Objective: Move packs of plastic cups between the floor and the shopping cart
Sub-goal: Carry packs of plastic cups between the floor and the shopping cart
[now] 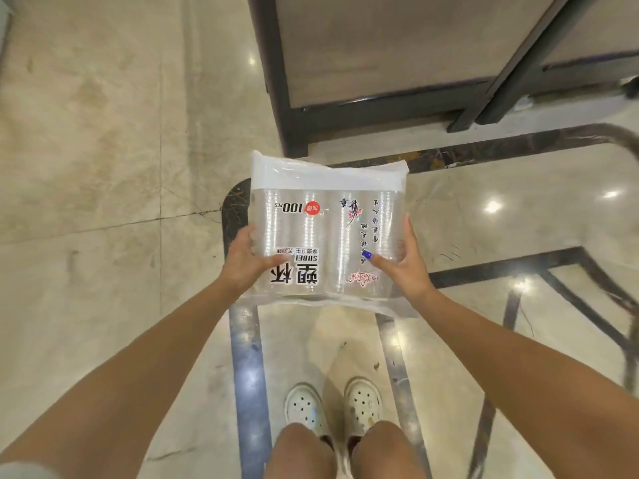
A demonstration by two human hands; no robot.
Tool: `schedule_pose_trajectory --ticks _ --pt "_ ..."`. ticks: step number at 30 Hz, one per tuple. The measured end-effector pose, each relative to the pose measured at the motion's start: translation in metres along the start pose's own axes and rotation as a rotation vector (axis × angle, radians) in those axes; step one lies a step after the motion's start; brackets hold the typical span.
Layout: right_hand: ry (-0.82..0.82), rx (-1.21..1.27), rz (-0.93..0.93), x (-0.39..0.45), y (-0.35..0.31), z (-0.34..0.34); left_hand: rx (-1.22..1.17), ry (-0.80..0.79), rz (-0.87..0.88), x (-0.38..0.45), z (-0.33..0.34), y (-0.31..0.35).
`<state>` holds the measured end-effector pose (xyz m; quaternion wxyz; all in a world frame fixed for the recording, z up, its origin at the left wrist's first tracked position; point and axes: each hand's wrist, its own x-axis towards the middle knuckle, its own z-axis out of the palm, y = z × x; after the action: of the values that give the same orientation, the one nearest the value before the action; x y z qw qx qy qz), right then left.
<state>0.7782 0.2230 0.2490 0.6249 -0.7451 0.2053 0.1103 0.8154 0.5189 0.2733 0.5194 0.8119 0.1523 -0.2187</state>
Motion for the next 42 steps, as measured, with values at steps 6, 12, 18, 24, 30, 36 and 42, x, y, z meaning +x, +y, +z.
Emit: schedule_pose_trajectory --ticks 6,12,18,24,30,36,42 --pt "0.055 0.121 0.013 -0.092 -0.153 -0.062 -0.056 -0.032 0.136 -0.111 -0.042 0.148" --pt "0.136 0.181 -0.063 -0.171 -0.257 -0.119 0.001 -0.072 0.25 -0.186 -0.061 0.269" --pt "0.282 0.251 -0.113 -0.248 -0.308 -0.2 -0.026 -0.213 0.434 -0.245 -0.029 0.365" --pt "0.238 0.314 -0.128 -0.341 -0.295 -0.315 -0.038 -0.497 0.474 -0.308 0.046 0.424" --pt "0.433 0.383 -0.129 -0.456 -0.255 -0.428 -0.105 -0.705 0.508 -0.394 0.173 0.454" --pt "0.658 0.383 -0.17 -0.575 -0.215 -0.537 -0.112 -0.911 0.555 -0.492 0.309 0.49" --pt "1.01 0.399 -0.181 -0.711 -0.17 -0.614 0.102 -1.134 0.674 -0.591 0.45 0.533"
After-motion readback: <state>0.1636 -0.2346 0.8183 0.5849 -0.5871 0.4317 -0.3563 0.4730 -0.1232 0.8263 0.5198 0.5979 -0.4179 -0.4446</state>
